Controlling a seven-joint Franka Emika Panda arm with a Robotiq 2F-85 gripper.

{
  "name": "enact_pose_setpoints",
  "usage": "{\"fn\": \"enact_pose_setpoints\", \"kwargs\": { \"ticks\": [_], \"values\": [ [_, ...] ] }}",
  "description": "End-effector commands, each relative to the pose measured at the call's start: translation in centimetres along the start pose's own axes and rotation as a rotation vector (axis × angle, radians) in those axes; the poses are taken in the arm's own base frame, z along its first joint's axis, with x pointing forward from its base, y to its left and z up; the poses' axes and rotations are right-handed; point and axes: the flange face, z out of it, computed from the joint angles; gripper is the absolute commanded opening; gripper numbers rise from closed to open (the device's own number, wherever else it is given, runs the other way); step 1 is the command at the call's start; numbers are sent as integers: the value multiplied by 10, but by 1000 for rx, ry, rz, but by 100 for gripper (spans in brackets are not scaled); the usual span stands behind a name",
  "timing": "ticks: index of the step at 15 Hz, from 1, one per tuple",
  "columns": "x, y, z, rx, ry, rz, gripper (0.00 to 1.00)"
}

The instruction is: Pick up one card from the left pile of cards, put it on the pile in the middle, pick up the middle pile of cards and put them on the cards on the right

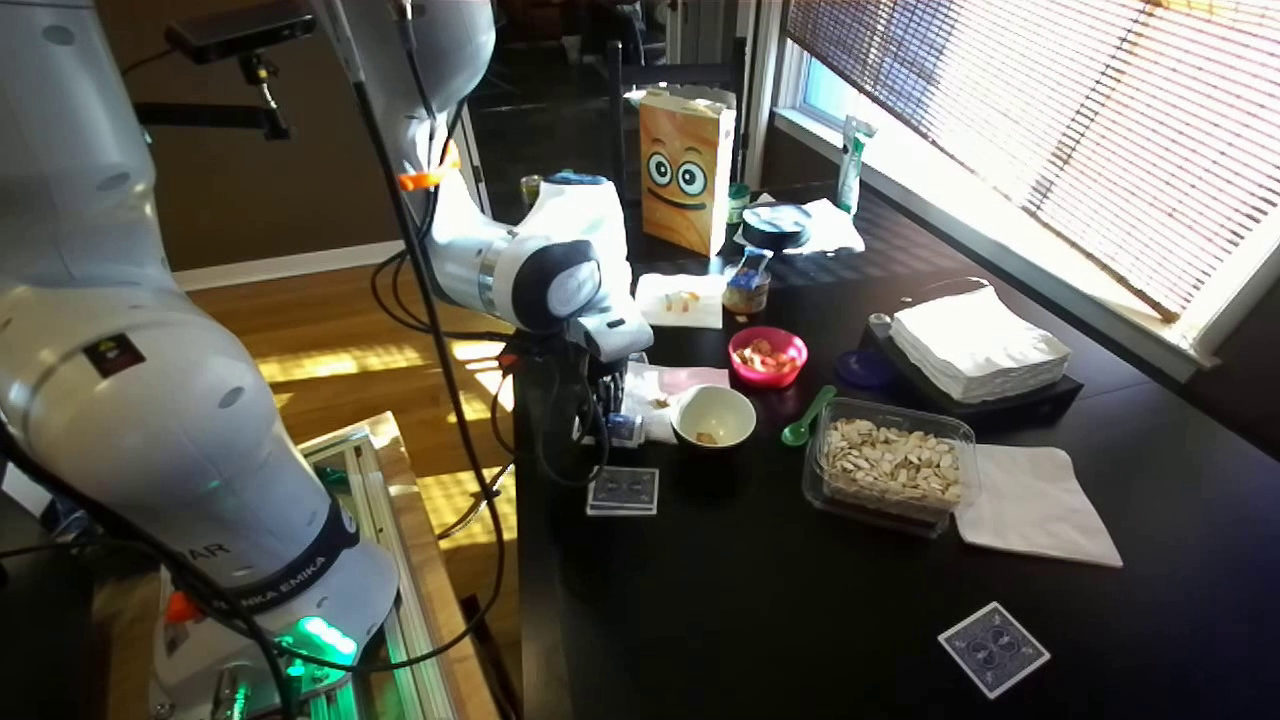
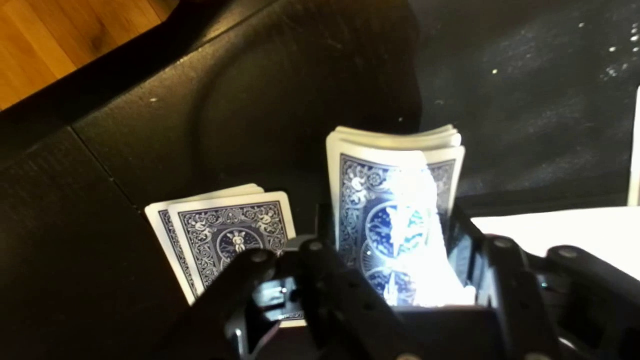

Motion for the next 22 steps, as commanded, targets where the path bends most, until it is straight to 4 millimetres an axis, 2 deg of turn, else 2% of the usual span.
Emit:
{"fn": "enact_pose_setpoints", "kwargs": {
  "ticks": [1, 5, 22],
  "values": [
    [7, 7, -1, -26, 7, 8, 56],
    [11, 12, 0, -44, 6, 0, 60],
    [35, 40, 7, -98, 3, -18, 62]
  ]
}}
